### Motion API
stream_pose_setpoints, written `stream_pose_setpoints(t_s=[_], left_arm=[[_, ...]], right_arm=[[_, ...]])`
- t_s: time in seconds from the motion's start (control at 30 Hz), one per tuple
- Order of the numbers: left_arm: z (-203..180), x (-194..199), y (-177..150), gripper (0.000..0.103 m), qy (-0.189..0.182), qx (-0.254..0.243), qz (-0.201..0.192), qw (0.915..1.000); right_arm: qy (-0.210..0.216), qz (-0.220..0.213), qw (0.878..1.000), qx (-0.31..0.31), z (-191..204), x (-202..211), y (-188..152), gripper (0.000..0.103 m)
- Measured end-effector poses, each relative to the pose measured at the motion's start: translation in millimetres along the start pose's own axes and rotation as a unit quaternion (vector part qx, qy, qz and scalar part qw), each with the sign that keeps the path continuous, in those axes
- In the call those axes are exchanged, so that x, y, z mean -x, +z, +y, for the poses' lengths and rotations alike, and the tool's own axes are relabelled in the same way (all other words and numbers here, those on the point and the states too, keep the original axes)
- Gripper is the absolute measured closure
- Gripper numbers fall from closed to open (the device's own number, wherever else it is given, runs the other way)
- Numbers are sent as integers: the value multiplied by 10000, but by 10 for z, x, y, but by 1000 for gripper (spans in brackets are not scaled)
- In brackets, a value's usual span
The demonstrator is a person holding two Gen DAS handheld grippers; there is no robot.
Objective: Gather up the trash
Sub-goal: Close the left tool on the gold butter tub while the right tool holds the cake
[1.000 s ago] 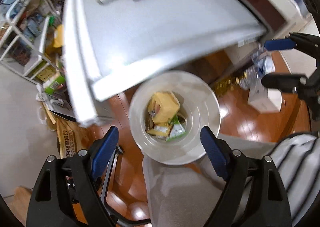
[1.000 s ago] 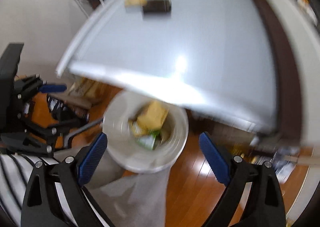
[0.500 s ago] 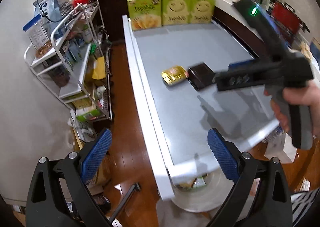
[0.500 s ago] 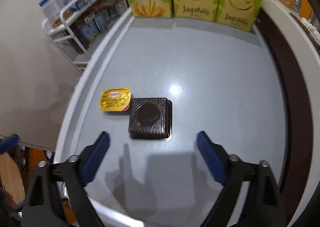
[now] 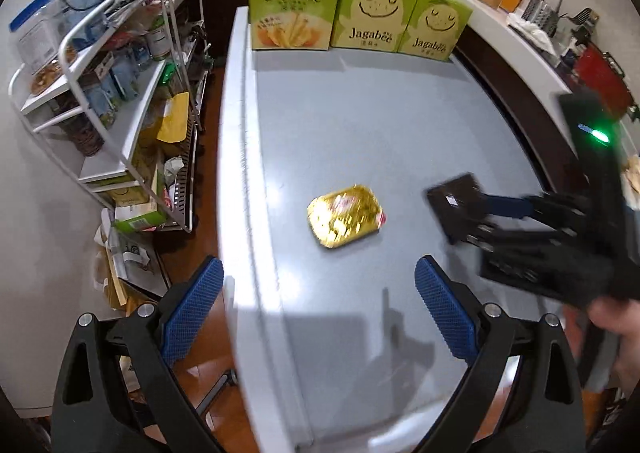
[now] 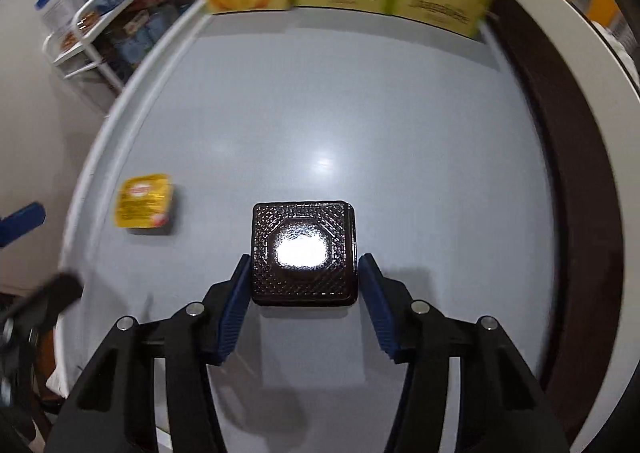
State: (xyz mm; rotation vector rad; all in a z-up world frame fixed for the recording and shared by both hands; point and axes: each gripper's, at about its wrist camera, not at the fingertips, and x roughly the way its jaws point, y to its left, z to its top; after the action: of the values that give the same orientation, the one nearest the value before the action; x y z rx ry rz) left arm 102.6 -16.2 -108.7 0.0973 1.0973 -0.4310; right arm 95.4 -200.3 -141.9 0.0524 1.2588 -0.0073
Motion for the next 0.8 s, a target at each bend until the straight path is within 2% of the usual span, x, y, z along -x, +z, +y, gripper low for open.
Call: stream_pose_setpoints(t_s=[0.07,0.2,0.37,0.4,0.5,0.53,0.7,0.73,0.77,0.8], left_arm=[[-100,-107,87,6,82,-35,13,10000],[-172,-326,185,27,180,58,274,9994],[-105,-471,202,27,196,499,447,9976],[-123,-480,203,28,237,459,418,9978],[-229,-495,237,46,267,145,354,9989],[-247,-501,242,48,278,54,347,9990],[-324,-490,224,48,208,-67,328,9992],[-330,-482,209,48,202,-78,318,9993],[-329,-486,212,48,205,-89,320,9992],[-327,-484,206,48,217,-112,307,9992]], right_arm=[[-29,-3,9999,-126,-135,15,-26,51],[-12,-74,9995,-301,-337,80,-87,50],[47,-160,9994,-315,-380,123,-109,48],[72,-152,9994,-297,-382,115,-116,48],[96,-130,9995,-279,-381,98,-124,48],[106,-117,9995,-286,-386,94,-124,48],[134,-102,9993,-331,-396,69,-99,48],[136,-105,9993,-334,-398,71,-96,46],[126,-108,9993,-333,-395,69,-91,40],[103,-129,9993,-334,-394,74,-93,39]])
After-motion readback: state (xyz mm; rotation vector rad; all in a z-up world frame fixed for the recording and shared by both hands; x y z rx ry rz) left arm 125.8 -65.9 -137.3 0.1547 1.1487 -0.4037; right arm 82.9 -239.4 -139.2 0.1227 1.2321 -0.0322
